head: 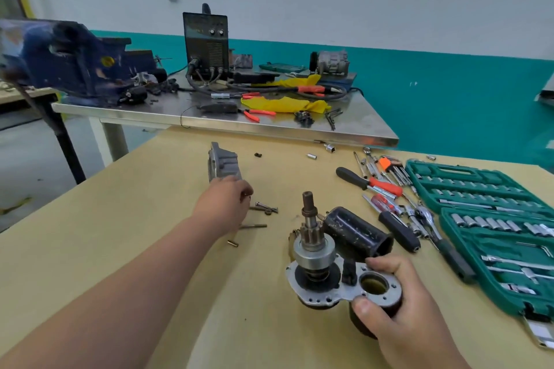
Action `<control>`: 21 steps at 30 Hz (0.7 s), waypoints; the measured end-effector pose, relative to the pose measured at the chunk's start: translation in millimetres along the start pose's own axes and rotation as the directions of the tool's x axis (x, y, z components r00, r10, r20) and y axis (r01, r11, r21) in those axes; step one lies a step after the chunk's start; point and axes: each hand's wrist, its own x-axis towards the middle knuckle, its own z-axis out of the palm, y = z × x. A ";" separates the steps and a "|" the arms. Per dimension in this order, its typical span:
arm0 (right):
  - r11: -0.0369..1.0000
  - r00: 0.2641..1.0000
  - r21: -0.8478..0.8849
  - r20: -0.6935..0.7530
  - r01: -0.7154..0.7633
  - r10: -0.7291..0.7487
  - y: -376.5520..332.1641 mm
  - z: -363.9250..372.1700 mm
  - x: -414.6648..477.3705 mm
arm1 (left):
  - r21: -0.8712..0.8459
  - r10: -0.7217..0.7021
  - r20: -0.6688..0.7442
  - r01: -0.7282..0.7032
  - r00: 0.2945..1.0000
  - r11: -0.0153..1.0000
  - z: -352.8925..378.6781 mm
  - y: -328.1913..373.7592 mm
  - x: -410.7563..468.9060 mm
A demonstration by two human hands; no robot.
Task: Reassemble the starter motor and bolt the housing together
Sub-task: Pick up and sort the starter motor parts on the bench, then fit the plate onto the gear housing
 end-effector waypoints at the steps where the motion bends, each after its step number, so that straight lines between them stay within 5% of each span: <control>1: 1.000 1.000 0.001 0.000 0.003 -0.003 -0.2 0.1 -0.1 | 0.115 0.043 -0.015 -0.041 0.999 0.993 3.1 -2.0 6.3; 4: 1.000 1.000 0.002 -0.014 0.020 -0.020 -3.0 0.3 0.0 | 0.340 0.174 -0.085 -0.136 0.981 0.931 0.5 -7.5 21.0; 10: 0.999 0.999 -0.001 -0.011 0.047 -0.047 -7.6 0.1 0.7 | 0.304 0.023 0.025 -0.030 0.999 0.952 -14.7 -56.9 25.1; 18: 0.998 0.997 0.034 -0.054 0.057 -0.055 -9.1 4.8 0.3 | 0.312 0.148 -0.126 -0.102 0.981 0.945 0.9 -33.0 36.5; 21: 0.997 0.997 0.049 -0.051 0.052 -0.050 -9.2 5.5 1.8 | 0.347 0.079 0.047 -0.091 0.996 0.933 -3.5 -11.2 61.8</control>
